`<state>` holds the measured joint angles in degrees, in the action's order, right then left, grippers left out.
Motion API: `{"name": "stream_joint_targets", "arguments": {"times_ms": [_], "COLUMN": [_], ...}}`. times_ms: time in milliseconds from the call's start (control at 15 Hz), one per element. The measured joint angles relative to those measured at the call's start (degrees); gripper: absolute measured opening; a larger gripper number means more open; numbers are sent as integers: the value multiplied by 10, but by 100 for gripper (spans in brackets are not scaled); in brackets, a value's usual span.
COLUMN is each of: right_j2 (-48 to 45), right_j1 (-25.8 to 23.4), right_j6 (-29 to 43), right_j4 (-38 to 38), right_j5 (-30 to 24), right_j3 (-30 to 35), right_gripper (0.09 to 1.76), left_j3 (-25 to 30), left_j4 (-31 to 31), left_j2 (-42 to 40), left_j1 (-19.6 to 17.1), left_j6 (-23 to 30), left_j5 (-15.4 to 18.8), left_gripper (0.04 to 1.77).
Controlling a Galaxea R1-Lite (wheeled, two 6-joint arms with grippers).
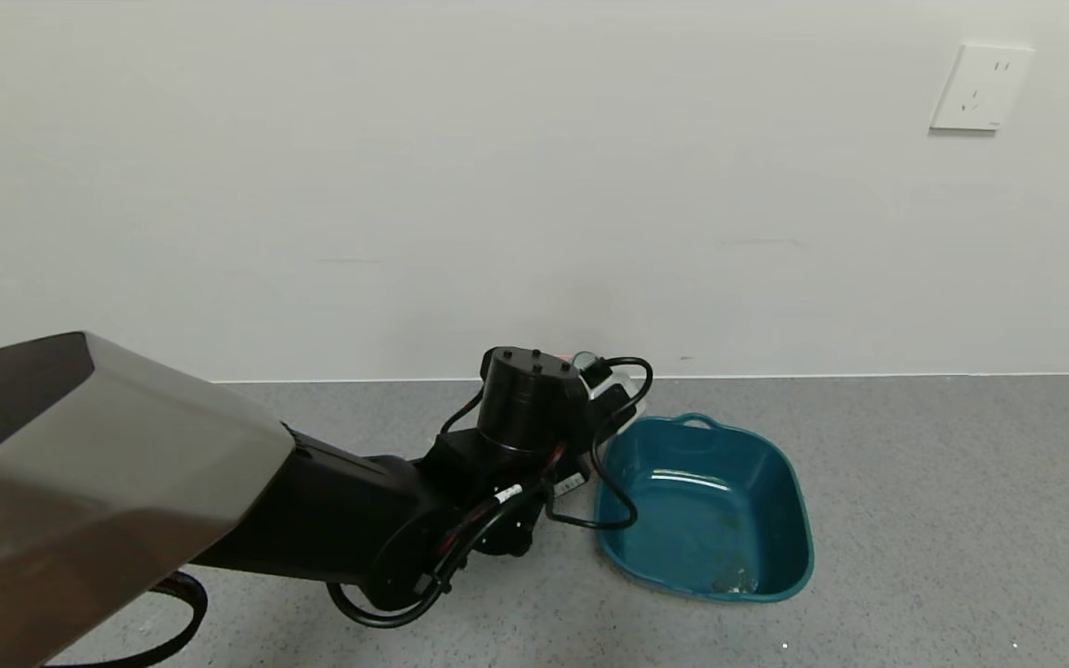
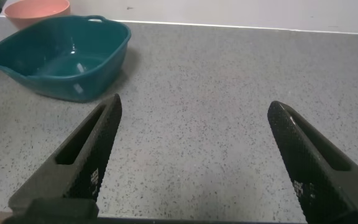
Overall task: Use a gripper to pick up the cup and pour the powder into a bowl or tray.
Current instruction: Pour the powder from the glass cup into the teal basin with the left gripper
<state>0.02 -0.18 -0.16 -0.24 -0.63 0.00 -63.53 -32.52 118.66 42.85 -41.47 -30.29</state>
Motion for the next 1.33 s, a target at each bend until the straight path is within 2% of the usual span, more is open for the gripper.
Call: {"name": "stream_joint_targets", "arguments": {"times_ms": [200, 467, 1200, 1333], "right_j2": [0, 0, 0, 0], "right_j1": [0, 0, 0, 0], "right_j6": [0, 0, 0, 0], "right_j4": [0, 0, 0, 0], "right_j5": [0, 0, 0, 0], "right_j3": [0, 0, 0, 0], "right_gripper": [171, 171, 171, 171], "left_j3": [-24, -49, -58, -60], "left_j4": [37, 85, 82, 81], "left_j2": [1, 2, 8, 11], "left_j1": [8, 22, 34, 39], "left_j6": [-30, -63, -223, -252], "left_j5": [-2, -28, -68, -89], "left_gripper": [126, 126, 126, 126]}}
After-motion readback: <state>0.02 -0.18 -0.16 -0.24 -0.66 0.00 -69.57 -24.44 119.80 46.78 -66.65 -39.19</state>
